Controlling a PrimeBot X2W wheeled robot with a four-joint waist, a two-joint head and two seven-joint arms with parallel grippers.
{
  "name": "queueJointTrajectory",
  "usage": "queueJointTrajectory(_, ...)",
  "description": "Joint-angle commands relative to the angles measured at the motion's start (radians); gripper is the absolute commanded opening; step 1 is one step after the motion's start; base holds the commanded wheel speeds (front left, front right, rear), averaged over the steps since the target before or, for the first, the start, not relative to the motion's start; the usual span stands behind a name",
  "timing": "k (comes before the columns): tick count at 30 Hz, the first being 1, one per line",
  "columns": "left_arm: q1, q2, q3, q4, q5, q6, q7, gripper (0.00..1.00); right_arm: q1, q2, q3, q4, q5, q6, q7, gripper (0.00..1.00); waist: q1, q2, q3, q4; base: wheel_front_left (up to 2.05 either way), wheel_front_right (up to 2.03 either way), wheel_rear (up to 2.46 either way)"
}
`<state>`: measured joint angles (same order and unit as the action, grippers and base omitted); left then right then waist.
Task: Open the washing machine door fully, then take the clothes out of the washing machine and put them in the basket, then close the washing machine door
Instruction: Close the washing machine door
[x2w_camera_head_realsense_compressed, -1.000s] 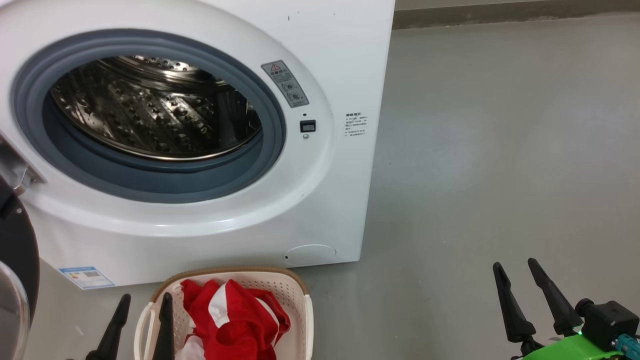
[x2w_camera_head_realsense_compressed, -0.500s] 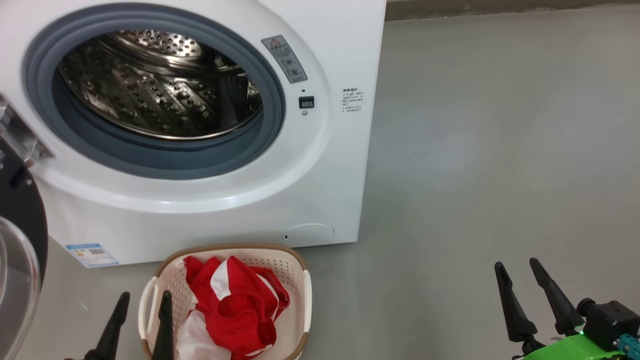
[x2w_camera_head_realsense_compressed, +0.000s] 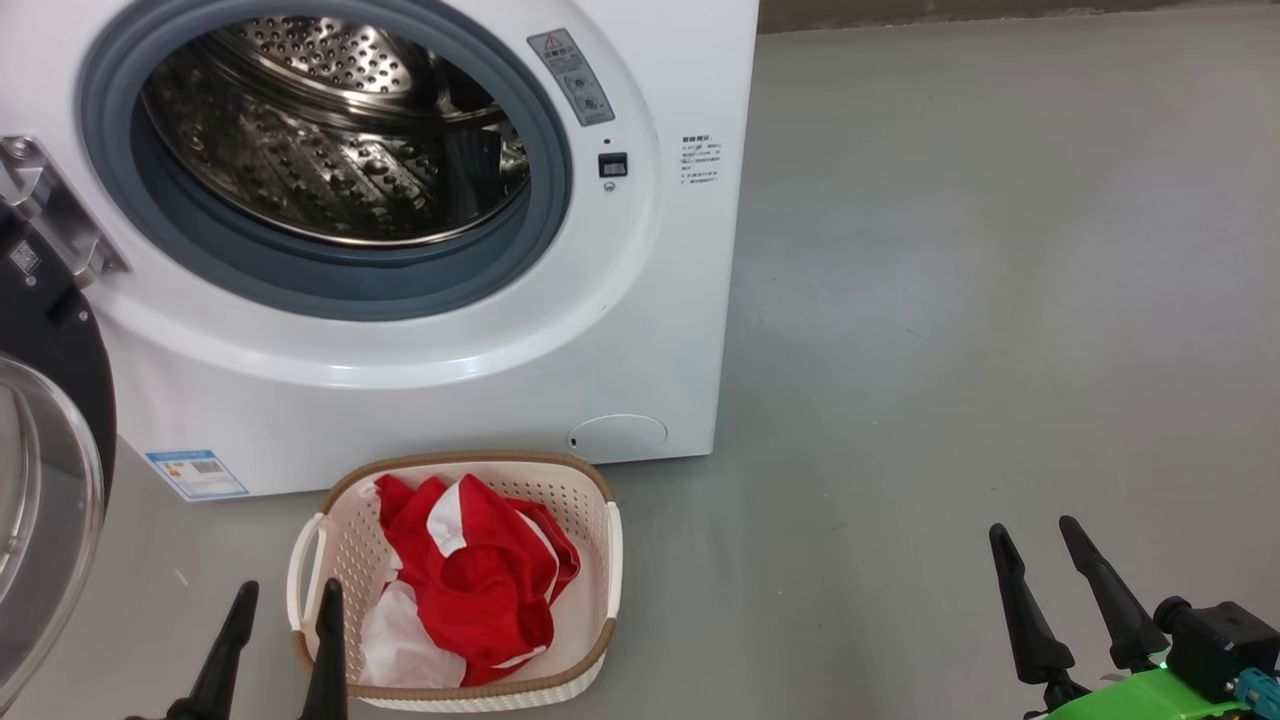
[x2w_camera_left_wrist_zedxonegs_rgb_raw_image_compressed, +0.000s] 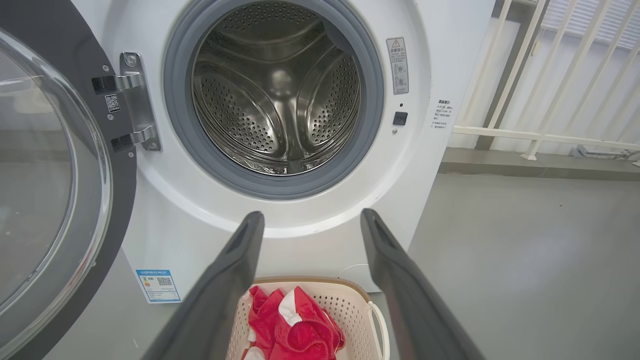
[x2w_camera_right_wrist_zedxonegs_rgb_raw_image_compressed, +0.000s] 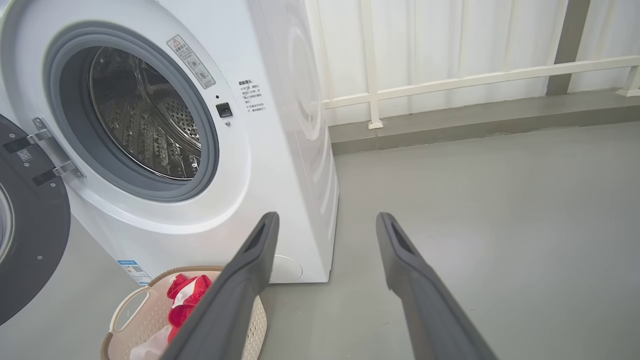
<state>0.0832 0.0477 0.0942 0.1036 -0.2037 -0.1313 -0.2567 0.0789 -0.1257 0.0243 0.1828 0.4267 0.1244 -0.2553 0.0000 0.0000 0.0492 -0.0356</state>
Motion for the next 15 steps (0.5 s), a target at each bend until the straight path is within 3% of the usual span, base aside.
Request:
queueJointTrajectory(1,-0.017,0.003,0.029,-0.031,0.0,0.001,-0.005,1.0,-0.016,-0.017,0.021,-0.022,-0.011,0.006,-0.006,1.0,0.0,0.0,-0.001,0.0,0.0,0.0,0.0)
queueJointTrajectory(15,-0.015,0.003,0.03,-0.013,-0.015,0.001,-0.005,1.0,-0.004,-0.021,0.016,-0.025,-0.013,0.006,-0.006,1.0,0.0,0.0,-0.013,0.038,0.0,0.0,0.0)
